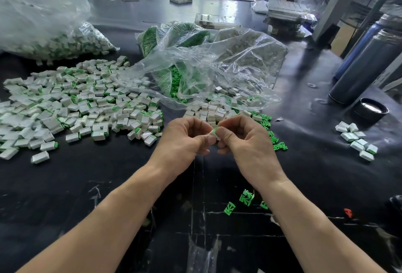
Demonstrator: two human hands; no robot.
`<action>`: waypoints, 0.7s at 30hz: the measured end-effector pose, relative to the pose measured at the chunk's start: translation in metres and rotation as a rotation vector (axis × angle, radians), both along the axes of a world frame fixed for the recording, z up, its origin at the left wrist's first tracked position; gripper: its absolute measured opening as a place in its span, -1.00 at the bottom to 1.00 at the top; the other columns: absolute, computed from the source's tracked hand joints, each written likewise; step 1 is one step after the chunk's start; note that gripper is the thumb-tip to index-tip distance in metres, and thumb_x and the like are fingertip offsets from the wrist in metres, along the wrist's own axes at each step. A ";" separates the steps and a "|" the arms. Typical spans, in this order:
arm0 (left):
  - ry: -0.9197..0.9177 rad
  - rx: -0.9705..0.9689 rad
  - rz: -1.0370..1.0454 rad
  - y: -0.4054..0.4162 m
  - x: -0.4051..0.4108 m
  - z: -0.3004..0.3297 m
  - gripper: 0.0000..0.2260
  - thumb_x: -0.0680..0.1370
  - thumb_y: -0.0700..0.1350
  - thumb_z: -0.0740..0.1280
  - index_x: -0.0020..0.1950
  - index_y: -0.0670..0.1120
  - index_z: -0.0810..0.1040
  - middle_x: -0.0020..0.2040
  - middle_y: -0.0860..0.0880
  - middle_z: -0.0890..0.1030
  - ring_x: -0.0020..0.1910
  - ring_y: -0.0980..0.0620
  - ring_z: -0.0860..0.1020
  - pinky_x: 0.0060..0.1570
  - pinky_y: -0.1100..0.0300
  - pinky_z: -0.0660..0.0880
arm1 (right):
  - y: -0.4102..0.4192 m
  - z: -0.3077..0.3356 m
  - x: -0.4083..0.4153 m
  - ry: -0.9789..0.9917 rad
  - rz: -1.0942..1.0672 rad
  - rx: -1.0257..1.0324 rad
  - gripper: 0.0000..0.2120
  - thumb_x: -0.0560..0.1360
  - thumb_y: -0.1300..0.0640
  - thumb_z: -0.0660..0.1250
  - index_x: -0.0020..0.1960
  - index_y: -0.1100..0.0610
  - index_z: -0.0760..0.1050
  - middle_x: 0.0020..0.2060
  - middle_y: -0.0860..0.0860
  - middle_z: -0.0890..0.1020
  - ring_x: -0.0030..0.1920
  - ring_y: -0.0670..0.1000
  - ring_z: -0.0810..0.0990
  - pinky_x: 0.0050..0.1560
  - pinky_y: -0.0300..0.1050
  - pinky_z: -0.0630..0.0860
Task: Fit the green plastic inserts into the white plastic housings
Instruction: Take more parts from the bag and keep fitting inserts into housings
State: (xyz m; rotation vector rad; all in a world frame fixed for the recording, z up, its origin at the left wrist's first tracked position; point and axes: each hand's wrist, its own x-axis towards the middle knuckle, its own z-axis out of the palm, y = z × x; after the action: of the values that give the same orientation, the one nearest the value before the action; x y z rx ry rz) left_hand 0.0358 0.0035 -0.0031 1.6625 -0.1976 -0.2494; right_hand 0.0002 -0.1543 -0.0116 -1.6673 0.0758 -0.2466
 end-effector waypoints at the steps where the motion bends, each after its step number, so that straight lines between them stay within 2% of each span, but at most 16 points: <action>1: -0.028 0.040 -0.006 0.000 0.001 0.000 -0.91 0.51 -0.30 0.50 -0.04 -0.16 0.66 -0.12 -0.13 0.72 -0.18 0.07 0.65 -0.14 0.12 0.67 | -0.003 -0.001 0.001 0.015 0.016 -0.038 -0.91 0.56 0.25 0.48 -0.02 0.09 0.62 -0.20 0.04 0.72 -0.24 -0.02 0.68 -0.23 -0.13 0.63; 4: -0.090 0.146 0.002 0.001 0.002 -0.002 -0.92 0.50 -0.29 0.51 -0.09 -0.11 0.69 -0.18 -0.02 0.73 -0.22 0.12 0.65 -0.16 0.14 0.65 | -0.010 -0.003 0.003 0.055 0.057 -0.116 -0.85 0.56 0.24 0.49 -0.04 0.00 0.63 -0.20 0.08 0.72 -0.28 0.01 0.66 -0.21 -0.02 0.67; 7: -0.121 0.222 0.029 0.002 0.004 -0.004 -0.91 0.50 -0.25 0.53 -0.11 -0.07 0.70 -0.18 -0.04 0.72 -0.12 -0.08 0.68 -0.01 -0.08 0.65 | -0.014 -0.002 0.002 0.030 0.090 -0.230 -0.84 0.57 0.19 0.48 -0.06 -0.07 0.65 -0.23 0.05 0.72 -0.29 0.03 0.68 -0.20 0.00 0.69; 8: -0.138 0.244 0.033 0.002 0.005 -0.005 -0.90 0.49 -0.24 0.53 -0.11 -0.05 0.70 -0.18 -0.02 0.72 -0.10 -0.08 0.68 0.02 -0.10 0.64 | -0.015 -0.001 0.002 0.021 0.091 -0.272 -0.86 0.57 0.15 0.49 -0.05 -0.10 0.65 -0.23 0.04 0.72 -0.27 0.03 0.68 -0.19 0.03 0.69; 11: -0.206 0.301 0.025 0.003 0.004 -0.006 -0.86 0.48 -0.22 0.54 -0.13 0.02 0.69 -0.21 0.08 0.70 -0.14 0.09 0.67 0.03 0.00 0.63 | -0.019 0.001 0.001 0.015 0.095 -0.376 -0.90 0.55 0.08 0.51 -0.07 -0.11 0.64 -0.26 -0.01 0.71 -0.26 0.04 0.68 -0.16 0.12 0.69; 16: -0.288 0.417 0.007 0.004 0.003 -0.006 -0.82 0.49 -0.19 0.53 -0.15 0.10 0.65 -0.21 0.23 0.65 -0.18 0.28 0.59 -0.08 0.30 0.53 | -0.022 0.006 -0.002 0.051 0.165 -0.459 -0.91 0.56 0.06 0.49 -0.11 -0.07 0.63 -0.27 -0.06 0.67 -0.23 0.04 0.66 -0.14 0.11 0.68; 18: -0.298 0.460 -0.004 0.004 0.004 -0.006 -0.83 0.49 -0.18 0.53 -0.14 0.09 0.65 -0.22 0.22 0.64 -0.18 0.28 0.58 -0.13 0.36 0.49 | -0.023 0.007 -0.002 0.060 0.186 -0.514 -0.91 0.57 0.06 0.48 -0.11 -0.06 0.63 -0.26 -0.10 0.67 -0.25 -0.04 0.64 -0.14 -0.01 0.67; 21: -0.307 0.478 -0.013 0.005 0.003 -0.006 -0.85 0.49 -0.18 0.52 -0.13 0.08 0.66 -0.22 0.19 0.65 -0.18 0.27 0.57 -0.18 0.41 0.46 | -0.022 0.008 -0.002 0.043 0.182 -0.601 -0.91 0.56 0.06 0.48 -0.11 -0.05 0.62 -0.25 -0.20 0.66 -0.30 -0.20 0.58 -0.23 -0.31 0.53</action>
State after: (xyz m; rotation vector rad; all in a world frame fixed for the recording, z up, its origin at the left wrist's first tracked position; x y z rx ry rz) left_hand 0.0387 0.0081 -0.0087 2.1728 -0.4029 -0.0474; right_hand -0.0022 -0.1762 -0.0040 -2.2626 -0.1309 -0.0968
